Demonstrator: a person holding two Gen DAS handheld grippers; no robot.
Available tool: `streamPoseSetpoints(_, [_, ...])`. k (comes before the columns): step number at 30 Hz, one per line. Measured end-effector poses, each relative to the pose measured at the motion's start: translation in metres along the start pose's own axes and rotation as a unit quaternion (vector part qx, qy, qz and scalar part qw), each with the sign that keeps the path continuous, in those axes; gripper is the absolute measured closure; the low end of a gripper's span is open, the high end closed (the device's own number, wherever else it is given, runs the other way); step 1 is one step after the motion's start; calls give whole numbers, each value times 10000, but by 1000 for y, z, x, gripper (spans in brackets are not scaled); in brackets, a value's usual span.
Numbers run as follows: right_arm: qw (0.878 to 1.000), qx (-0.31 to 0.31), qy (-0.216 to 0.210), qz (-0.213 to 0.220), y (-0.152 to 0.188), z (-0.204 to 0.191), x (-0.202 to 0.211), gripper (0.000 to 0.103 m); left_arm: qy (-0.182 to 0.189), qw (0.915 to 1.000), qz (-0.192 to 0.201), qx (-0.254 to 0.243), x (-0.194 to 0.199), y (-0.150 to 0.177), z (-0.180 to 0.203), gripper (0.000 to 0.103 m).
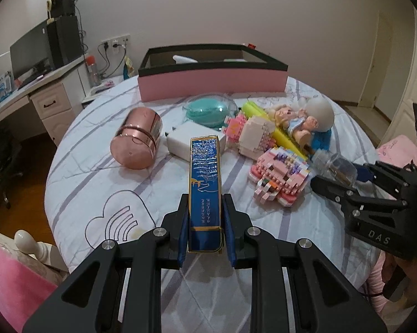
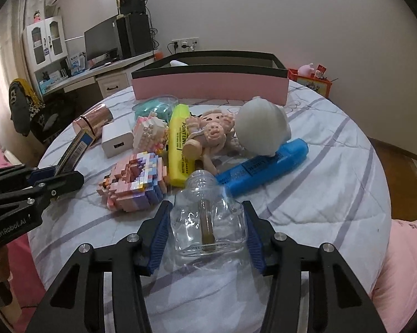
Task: Organize rigid objects
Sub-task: 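Carry both items into the pink box and open both grippers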
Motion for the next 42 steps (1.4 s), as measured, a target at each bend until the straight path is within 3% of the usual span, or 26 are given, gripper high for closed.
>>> streamPoseSetpoints(5, [9999, -2, -65, 142, 2, 1, 19, 52, -32, 9998, 205, -43, 16, -9, 5, 81])
streamPoseSetpoints(13, [9954, 43, 53, 956, -29, 5, 79, 52, -108, 9965, 825, -87, 58, -42, 17, 81])
streamPoseSetpoints(19, [9849, 147, 184, 1713, -72, -5, 126, 52, -321, 9872, 1563, -50, 107, -75, 20, 81])
streamPoseSetpoints(26, [9761, 308, 159, 2146, -103, -18, 150, 52, -639, 9741, 2166, 126, 142, -104, 12, 81])
streamPoseSetpoints(33, [9732, 394, 210, 2256, -129, -21, 149, 52, -878, 9690, 2302, 162, 143, -128, 1, 81])
streamPoseSetpoints(42, [9771, 487, 210, 2059, -175, -8, 119, 52, -997, 9741, 2026, 115, 102, -181, -22, 81])
Point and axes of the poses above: each gripper's, at about its wrist camera, not at the fingertips, and x roughly against the way its jaws point, z to its right, y to its underside, the point moved 7 cm from there along -x, roughly the way its jaws point, and after that the axes turned 15 degrees about -z, right-handed, at the moved point
